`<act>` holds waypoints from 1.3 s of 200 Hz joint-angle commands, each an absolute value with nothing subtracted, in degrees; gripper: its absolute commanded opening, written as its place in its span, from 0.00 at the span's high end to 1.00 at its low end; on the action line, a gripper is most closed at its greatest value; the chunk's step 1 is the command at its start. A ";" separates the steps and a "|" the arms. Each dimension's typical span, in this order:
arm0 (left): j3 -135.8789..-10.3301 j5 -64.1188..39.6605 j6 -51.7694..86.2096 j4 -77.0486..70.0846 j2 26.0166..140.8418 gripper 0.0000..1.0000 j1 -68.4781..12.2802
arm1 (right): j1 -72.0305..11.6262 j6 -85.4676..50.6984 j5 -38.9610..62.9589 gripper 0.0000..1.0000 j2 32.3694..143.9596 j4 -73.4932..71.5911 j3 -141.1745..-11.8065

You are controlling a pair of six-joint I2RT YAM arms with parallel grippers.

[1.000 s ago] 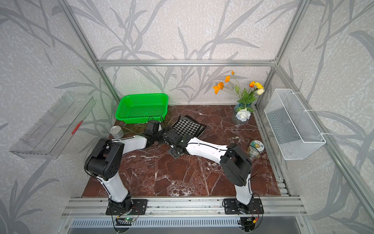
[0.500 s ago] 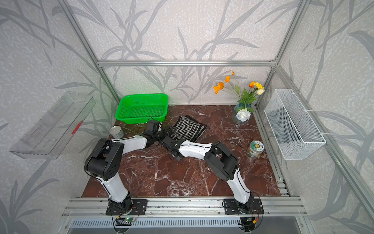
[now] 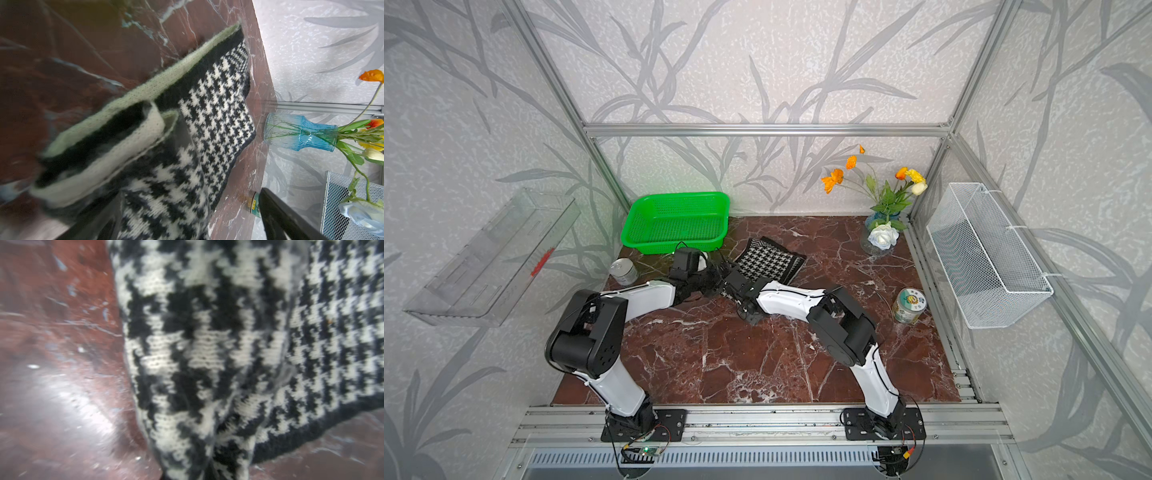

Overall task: Roll up the scarf and place it into the basket
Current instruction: Roll the scarf at the center of the board.

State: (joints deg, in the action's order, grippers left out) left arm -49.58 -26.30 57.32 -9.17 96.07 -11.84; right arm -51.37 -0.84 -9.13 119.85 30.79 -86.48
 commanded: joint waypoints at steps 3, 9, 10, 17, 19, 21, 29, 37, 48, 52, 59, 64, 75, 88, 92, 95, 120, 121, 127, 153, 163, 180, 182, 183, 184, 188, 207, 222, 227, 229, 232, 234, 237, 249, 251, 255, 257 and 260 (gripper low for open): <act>-47.23 -25.38 54.98 -3.34 89.95 0.01 -8.84 | -50.54 -5.06 11.18 0.98 115.80 33.11 -85.44; -46.96 -24.90 54.21 -2.19 88.58 0.00 -8.35 | -50.54 -5.85 13.90 0.98 115.26 33.30 -85.67; -46.95 -24.76 54.17 -2.02 88.37 0.00 -8.26 | -50.49 -5.96 14.33 0.98 115.20 33.35 -85.73; -46.93 -24.09 53.29 -0.35 86.95 0.01 -7.92 | -50.45 -7.08 17.50 0.98 114.57 33.65 -86.07; -46.89 -23.91 53.05 -0.04 86.58 0.01 -7.74 | -50.41 -7.28 18.61 0.98 114.47 33.61 -86.12; -46.83 -23.73 52.79 0.36 86.11 0.01 -7.69 | -50.37 -7.51 19.84 0.98 114.29 33.61 -86.20; -46.60 -22.74 51.87 1.50 84.70 0.01 -7.40 | -50.27 -8.52 23.95 0.98 113.79 33.67 -86.46; -46.39 -21.64 50.87 2.68 83.49 0.00 -7.11 | -50.19 -9.40 26.37 0.98 113.04 33.87 -86.55; -46.10 -20.63 49.98 3.96 82.17 0.01 -6.50 | -49.90 -10.95 30.02 0.98 111.77 32.30 -85.56; -45.87 -20.50 49.80 4.11 81.64 0.01 -6.22 | -49.64 -11.76 31.64 0.98 111.34 31.43 -85.06; -45.42 -20.35 49.75 3.98 80.95 0.00 -5.77 | -49.02 -13.53 34.91 0.98 110.64 29.64 -84.22; -44.96 -20.24 49.75 3.72 80.30 0.01 -5.51 | -48.55 -14.78 37.08 0.98 110.15 28.33 -83.50; -44.24 -20.14 49.70 3.47 79.12 0.01 -5.06 | -47.47 -17.74 40.98 0.98 109.30 25.12 -81.75; -43.54 -19.40 49.19 3.41 77.84 0.01 -4.92 | -45.89 -20.84 44.44 0.97 108.23 20.74 -78.96; -43.38 -19.15 48.94 3.46 77.42 0.01 -4.91 | -45.28 -21.74 45.40 0.97 108.00 19.35 -77.98; -43.33 -18.89 48.77 3.51 77.18 0.01 -4.84 | -44.82 -22.48 46.08 0.97 107.94 18.22 -77.32; -42.45 -17.35 47.61 3.17 75.67 0.01 -4.77 | -39.78 -30.88 53.07 0.94 109.07 5.36 -70.74; -42.45 -17.29 47.54 3.21 75.67 0.00 -4.76 | -39.58 -31.17 53.30 0.94 109.20 4.92 -70.53; -42.43 -16.87 47.21 3.25 75.42 0.00 -4.82 | -38.57 -32.45 54.39 0.93 110.18 2.57 -69.71; -42.43 -16.03 46.10 3.62 75.06 0.01 -4.83 | -35.65 -34.40 57.21 0.93 114.90 -1.54 -69.04; -42.19 -16.61 46.01 3.02 74.97 0.01 -4.83 | -34.89 -36.13 57.94 0.93 116.48 -4.32 -68.61; -41.41 -18.62 45.79 0.88 74.84 0.01 -4.92 | -33.72 -39.92 58.45 0.93 118.64 -8.41 -67.88; -41.33 -18.89 45.79 0.57 74.83 0.00 -4.92 | -33.63 -40.10 58.47 0.93 118.91 -8.76 -67.77; -41.32 -19.03 45.79 0.46 74.81 0.01 -4.92 | -33.56 -40.18 58.41 0.93 119.00 -8.86 -67.77; -41.27 -19.14 45.75 0.27 74.80 0.01 -4.92 | -33.48 -40.22 58.43 0.93 119.05 -8.96 -67.72; -41.10 -19.71 45.74 -0.32 74.84 0.00 -5.00 | -33.34 -40.31 58.20 0.93 119.47 -9.08 -67.76; -40.77 -22.43 45.70 -3.17 75.60 0.00 -5.61 | -32.42 -41.30 57.44 0.92 121.12 -10.97 -67.30; -41.23 -24.08 45.70 -5.14 76.81 0.01 -6.44 | -31.85 -45.36 57.95 0.91 122.70 -16.58 -66.05; -41.61 -24.68 45.66 -5.71 77.28 0.01 -6.72 | -31.72 -47.18 58.21 0.91 123.29 -19.07 -65.53; -41.82 -24.82 45.63 -5.84 77.59 0.01 -6.89 | -31.60 -47.92 58.32 0.90 123.46 -20.02 -65.29; -42.14 -25.13 45.62 -6.15 77.97 0.01 -7.08 | -31.51 -49.02 58.42 0.90 123.82 -21.56 -64.96; -42.31 -25.31 45.62 -6.26 78.18 0.01 -7.26 | -31.50 -49.61 58.51 0.90 124.05 -22.55 -64.73; -42.65 -25.53 45.62 -6.46 78.55 0.01 -7.49 | -31.44 -50.67 58.66 0.90 124.44 -23.81 -64.46; -44.34 -26.11 45.45 -7.07 80.11 0.01 -8.69 | -31.11 -53.79 58.66 0.90 125.78 -27.92 -63.46; -44.55 -26.10 45.44 -7.24 80.32 0.01 -8.88 | -31.05 -54.12 58.63 0.90 125.97 -28.38 -63.32; -45.11 -26.10 45.43 -7.64 80.79 0.00 -9.34 | -30.94 -54.62 58.58 0.90 126.31 -29.10 -63.14; -45.40 -26.10 45.39 -7.78 81.19 0.01 -9.54 | -30.87 -54.79 58.55 0.90 126.41 -29.38 -63.00; -45.82 -26.00 45.36 -8.14 81.56 0.00 -9.91 | -30.92 -55.02 58.54 0.90 126.62 -29.78 -62.82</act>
State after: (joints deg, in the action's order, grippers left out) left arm -42.28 -23.70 46.78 -4.23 78.94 -7.81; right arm -31.77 -47.97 59.42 123.37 -20.29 -64.86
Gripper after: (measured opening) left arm 0.994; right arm 0.103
